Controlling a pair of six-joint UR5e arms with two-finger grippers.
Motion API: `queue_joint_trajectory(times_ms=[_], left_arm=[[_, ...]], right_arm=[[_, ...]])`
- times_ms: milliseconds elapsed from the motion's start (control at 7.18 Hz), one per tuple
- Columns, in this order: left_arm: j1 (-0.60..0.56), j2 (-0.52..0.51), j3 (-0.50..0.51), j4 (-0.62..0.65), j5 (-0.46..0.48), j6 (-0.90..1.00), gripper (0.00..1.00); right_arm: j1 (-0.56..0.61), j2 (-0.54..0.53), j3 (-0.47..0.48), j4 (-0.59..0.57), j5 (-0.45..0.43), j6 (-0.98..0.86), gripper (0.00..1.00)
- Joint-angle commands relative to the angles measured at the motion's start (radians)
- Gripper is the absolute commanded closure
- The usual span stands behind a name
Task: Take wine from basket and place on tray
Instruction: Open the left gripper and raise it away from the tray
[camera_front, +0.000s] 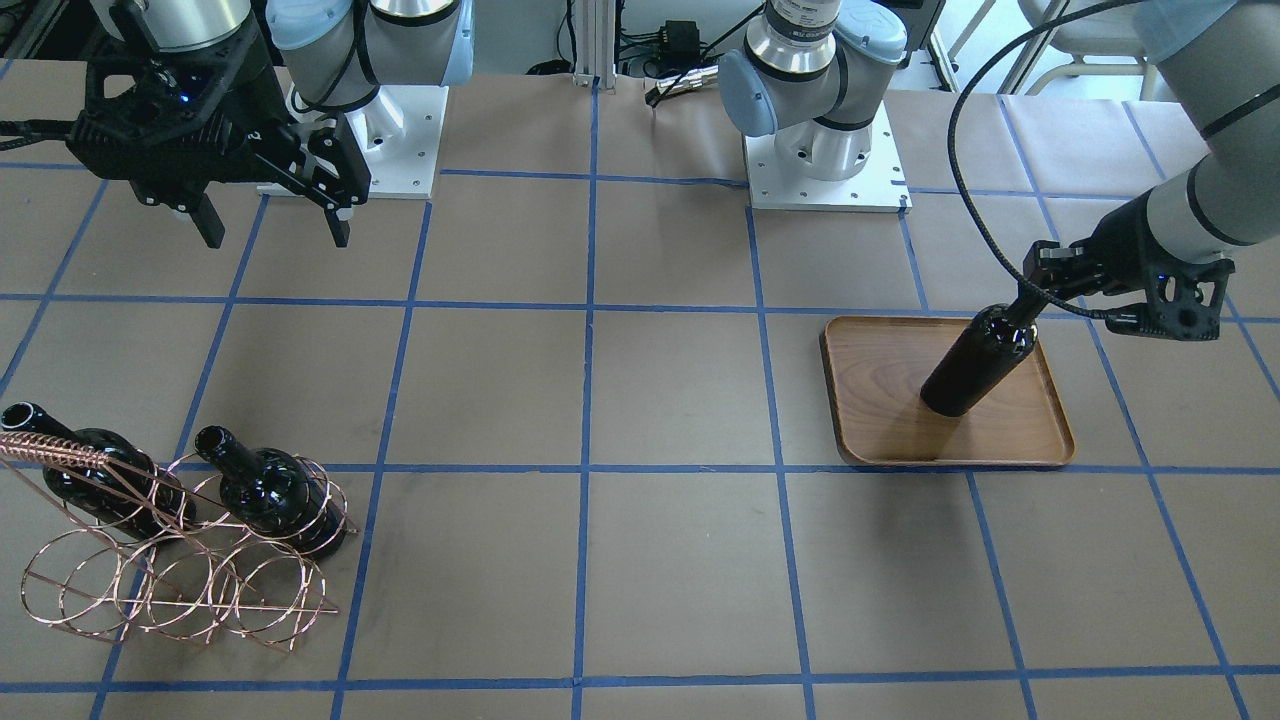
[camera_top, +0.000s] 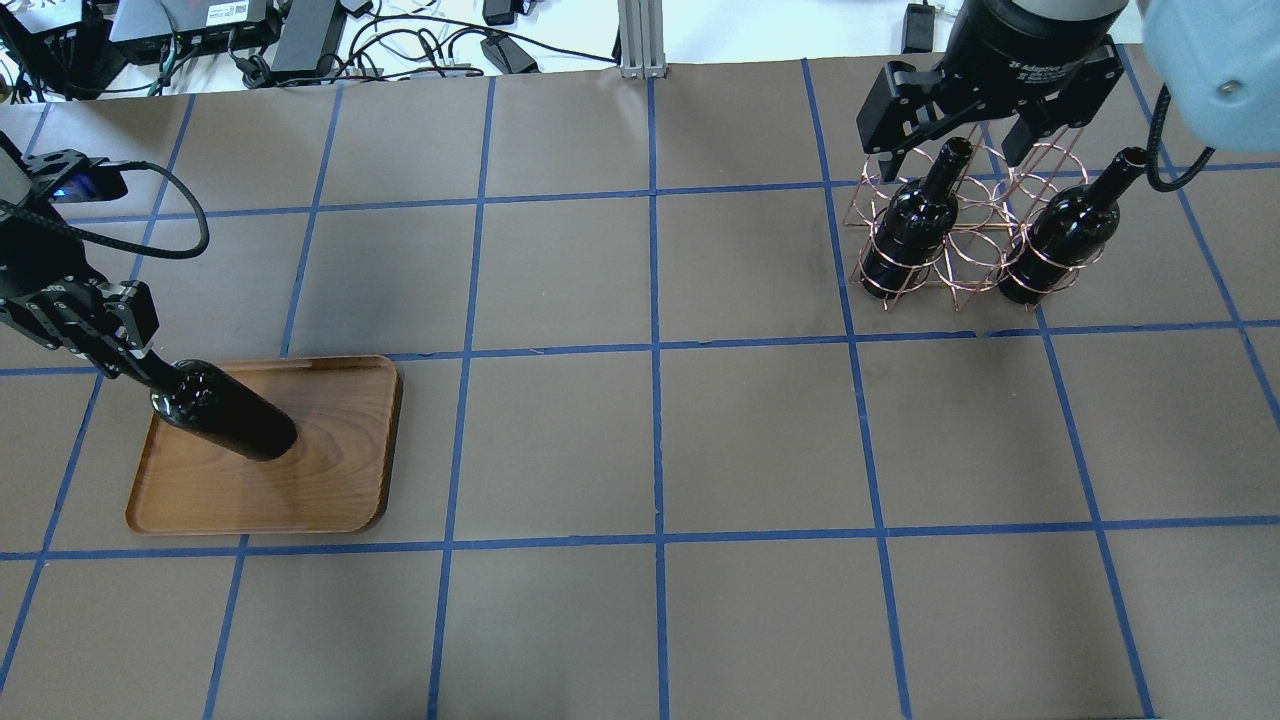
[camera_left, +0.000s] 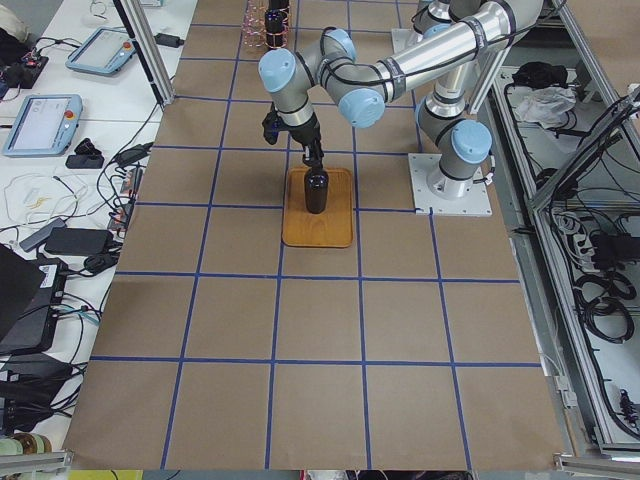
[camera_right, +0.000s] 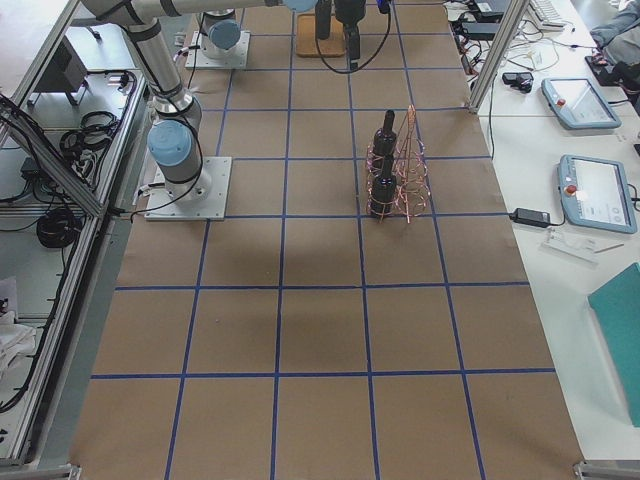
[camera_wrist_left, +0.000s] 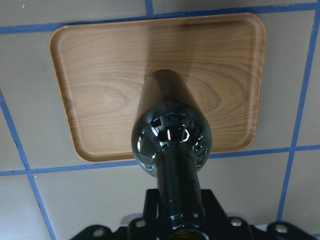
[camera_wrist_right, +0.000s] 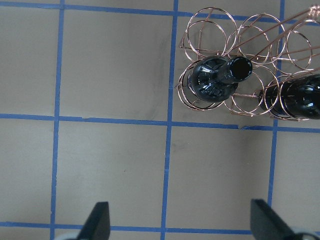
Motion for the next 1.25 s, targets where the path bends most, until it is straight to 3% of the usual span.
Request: queue_joint_trajectory(times_ms=[0,418,1114], left_arm=[[0.001,-0.004,0.016,0.005,0.002,-0.011,0.00],[-0.052,0.042,0.149,-0.042,-0.008,-0.225,0.00],[-0.381,0.101,0.151,0.050,-0.044,-0.513,0.00]], right_arm=[[-0.001,0.001,0.002,0.000,-0.001,0.094,0.00],[-0.001,-0.001,0.000,0.000,-0.002,0.099,0.00],[-0.001,-0.001,0.000,0.000,-0.002,0.099,0.00]])
